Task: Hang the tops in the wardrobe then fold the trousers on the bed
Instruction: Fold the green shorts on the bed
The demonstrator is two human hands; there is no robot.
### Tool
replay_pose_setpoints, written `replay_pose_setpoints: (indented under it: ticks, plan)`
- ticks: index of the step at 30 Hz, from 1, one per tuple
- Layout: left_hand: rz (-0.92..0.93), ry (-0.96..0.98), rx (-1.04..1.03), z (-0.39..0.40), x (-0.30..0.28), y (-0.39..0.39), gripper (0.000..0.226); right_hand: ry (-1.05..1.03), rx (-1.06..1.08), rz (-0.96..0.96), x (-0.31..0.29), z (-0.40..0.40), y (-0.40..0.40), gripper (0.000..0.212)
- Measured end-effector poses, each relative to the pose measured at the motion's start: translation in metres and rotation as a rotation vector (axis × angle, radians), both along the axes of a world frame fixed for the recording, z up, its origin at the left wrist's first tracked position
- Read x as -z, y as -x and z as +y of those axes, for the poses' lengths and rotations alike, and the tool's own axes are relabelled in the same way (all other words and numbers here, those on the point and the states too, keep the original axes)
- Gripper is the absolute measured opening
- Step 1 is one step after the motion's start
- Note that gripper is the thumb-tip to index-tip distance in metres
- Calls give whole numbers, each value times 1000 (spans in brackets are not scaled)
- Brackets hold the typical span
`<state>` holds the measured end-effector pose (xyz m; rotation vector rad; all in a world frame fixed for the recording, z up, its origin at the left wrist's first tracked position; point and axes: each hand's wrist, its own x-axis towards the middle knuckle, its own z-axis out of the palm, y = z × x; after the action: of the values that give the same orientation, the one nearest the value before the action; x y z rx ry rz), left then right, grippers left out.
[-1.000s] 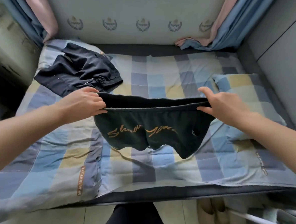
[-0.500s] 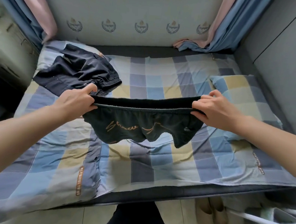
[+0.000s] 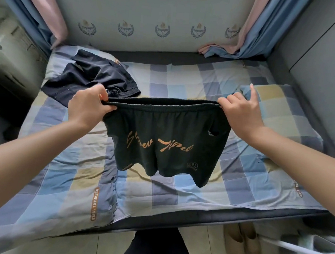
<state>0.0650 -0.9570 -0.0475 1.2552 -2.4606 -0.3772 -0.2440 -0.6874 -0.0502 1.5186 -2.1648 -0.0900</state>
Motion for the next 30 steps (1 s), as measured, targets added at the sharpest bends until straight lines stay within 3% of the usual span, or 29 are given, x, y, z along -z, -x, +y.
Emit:
replay_pose_setpoints:
  ticks: [3,6,9,12,16,17,19,22,24,26,29,30]
  plan:
    - [-218,53,106,4,4,-12,46,-73,-158,-34,5,6,0,27]
    - [-632,153,400,15,19,-27,27,-357,-254,-294,20,20,1,23]
    - [-861,-195,545,30,33,-36,17,-554,-184,-703,33,38,-8,16]
    - [-853,-714,543,36,40,-46,20,-677,-69,-933,36,52,-13,11]
    - [-852,-1142,429,35,35,-50,13,-756,89,-1279,25,56,-13,19]
    - [-836,-1225,402,32,36,-49,20,-742,104,-1313,23,54,-11,19]
    - [-808,-1334,370,25,38,-44,44,-714,116,-1320,22,48,-9,17]
    - [-783,-1339,323,9,45,-27,66,-693,137,-1214,31,33,1,23]
    - [-783,-1276,283,-5,59,-11,59,-681,86,-1063,47,18,11,28]
    - [-787,-1136,247,-19,85,9,33,-642,47,-894,77,-2,25,27]
    - [-779,-865,251,-40,155,40,37,-602,17,-640,152,-30,45,19]
    - [-769,-778,275,-44,181,47,40,-575,10,-634,176,-38,48,19]
